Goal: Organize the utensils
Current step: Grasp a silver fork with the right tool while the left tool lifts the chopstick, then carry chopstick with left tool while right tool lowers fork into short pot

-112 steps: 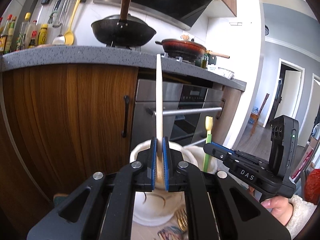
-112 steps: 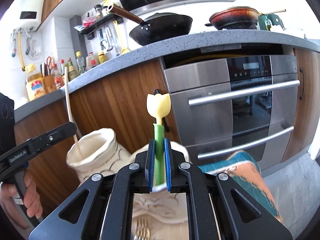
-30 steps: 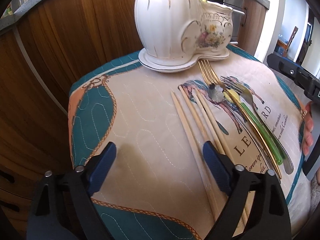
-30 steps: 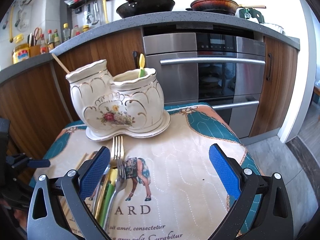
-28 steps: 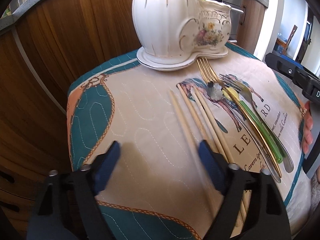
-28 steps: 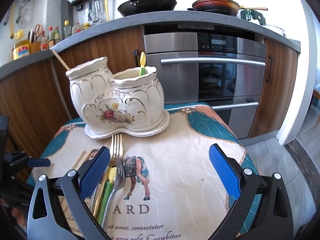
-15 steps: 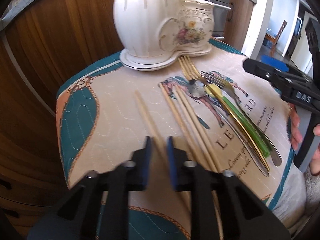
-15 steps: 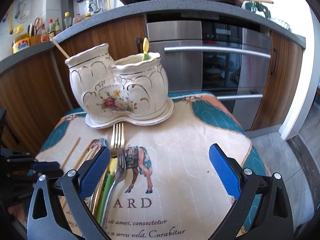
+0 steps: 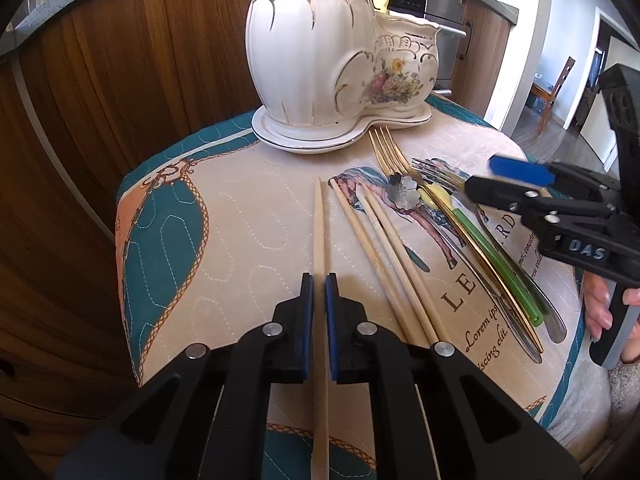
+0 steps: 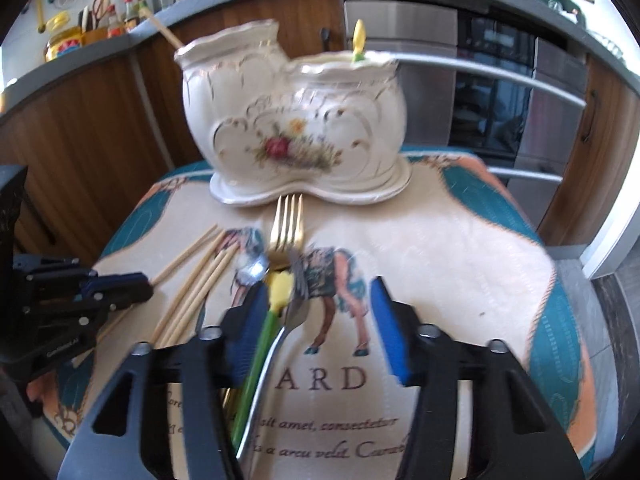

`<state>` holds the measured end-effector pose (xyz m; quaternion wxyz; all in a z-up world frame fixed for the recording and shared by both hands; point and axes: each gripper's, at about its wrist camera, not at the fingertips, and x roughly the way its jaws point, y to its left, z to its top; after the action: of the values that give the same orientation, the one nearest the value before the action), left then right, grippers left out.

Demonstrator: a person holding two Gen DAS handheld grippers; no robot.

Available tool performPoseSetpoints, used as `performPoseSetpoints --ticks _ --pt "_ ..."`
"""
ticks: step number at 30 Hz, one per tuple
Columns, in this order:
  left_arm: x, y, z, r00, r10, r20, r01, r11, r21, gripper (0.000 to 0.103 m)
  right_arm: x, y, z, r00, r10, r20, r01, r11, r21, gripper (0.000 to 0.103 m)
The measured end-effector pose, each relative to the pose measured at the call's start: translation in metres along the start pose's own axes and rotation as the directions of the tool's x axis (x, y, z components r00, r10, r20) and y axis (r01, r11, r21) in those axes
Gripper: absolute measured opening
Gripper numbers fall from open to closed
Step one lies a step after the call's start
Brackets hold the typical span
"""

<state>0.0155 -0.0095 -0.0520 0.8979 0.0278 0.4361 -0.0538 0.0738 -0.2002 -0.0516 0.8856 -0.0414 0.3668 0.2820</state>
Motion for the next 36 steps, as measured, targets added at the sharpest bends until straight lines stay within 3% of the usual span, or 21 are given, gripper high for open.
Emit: performPoseSetpoints --ticks 2,4,9,13,28,36 --pt "0.000 -0.001 0.000 1.000 -0.001 0.001 0.001 1.000 0.003 0.006 0.005 0.001 0.000 1.000 0.007 -0.020 -0.007 1.000 0.006 0.032" --pt "0.000 -0.001 -0.001 1.000 -0.001 0.002 0.001 1.000 0.005 0.006 0.007 0.000 0.000 1.000 0.012 -0.026 -0.011 1.000 0.018 0.025" --pt "0.001 -0.002 -0.001 1.000 0.000 0.004 0.000 1.000 0.013 0.006 0.017 -0.006 0.002 0.998 0.048 -0.052 -0.044 0.996 0.083 0.024" --pt "0.002 -0.003 -0.001 1.000 0.001 0.008 -0.001 1.000 0.015 0.006 0.018 -0.003 0.002 0.996 0.072 -0.056 -0.067 0.994 0.089 0.011" --pt "0.001 0.002 -0.001 0.999 -0.033 0.014 0.033 0.999 -0.011 0.006 -0.024 -0.022 0.011 0.990 0.116 0.074 -0.125 0.985 0.123 0.004" --pt "-0.025 0.003 0.002 0.991 -0.058 0.118 0.060 0.998 -0.015 0.006 -0.063 -0.021 0.018 0.961 0.129 0.243 -0.152 0.985 0.078 0.003"
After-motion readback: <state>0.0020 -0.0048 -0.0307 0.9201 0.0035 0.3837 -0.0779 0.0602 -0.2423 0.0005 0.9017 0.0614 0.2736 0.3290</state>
